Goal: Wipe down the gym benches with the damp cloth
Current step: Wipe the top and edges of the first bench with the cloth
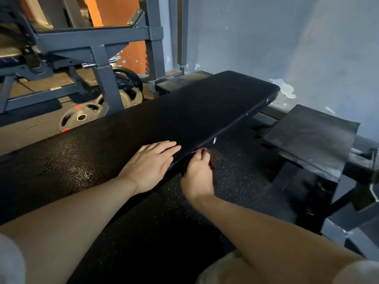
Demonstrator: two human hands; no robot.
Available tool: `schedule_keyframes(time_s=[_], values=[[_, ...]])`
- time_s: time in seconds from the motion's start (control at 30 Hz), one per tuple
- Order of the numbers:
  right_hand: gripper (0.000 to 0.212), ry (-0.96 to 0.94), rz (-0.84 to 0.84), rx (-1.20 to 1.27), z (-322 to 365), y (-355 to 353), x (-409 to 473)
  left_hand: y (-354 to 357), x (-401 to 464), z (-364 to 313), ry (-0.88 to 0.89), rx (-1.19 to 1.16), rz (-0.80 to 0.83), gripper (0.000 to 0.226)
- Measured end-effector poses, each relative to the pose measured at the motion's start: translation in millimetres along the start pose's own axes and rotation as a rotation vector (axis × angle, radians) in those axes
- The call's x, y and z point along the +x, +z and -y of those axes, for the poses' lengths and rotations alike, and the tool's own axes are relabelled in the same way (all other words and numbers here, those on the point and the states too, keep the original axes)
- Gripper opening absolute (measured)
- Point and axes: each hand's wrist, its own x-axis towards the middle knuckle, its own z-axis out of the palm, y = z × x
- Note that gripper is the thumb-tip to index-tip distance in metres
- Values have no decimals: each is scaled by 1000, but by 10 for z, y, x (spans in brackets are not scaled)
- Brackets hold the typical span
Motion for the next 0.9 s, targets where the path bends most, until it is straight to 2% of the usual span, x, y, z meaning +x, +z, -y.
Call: schedule_keyframes(time_s=[0.07, 0.17, 0.33, 0.5, 0.57, 0.77, 0.9], values=[[74, -54, 103, -32, 178, 86, -186, -6, 0, -7, -2, 8, -2, 46], [65, -9, 34, 103, 249, 185, -217, 2, -4, -8, 1, 14, -12, 45], [51, 132, -6, 70, -22, -20, 197, 25, -14, 4, 9, 23, -27, 45], [72, -9, 76, -53, 121, 47, -22, 16, -9, 6, 13, 36, -37, 45], [74, -52, 108, -69, 204, 136, -158, 18, -4, 1, 16, 54, -31, 45], [37, 38, -62, 47, 20, 23, 35, 35, -14, 7, 30, 46, -49, 44], [38, 135, -230, 192, -91, -138, 226, 33, -16, 10, 26, 55, -38, 44]])
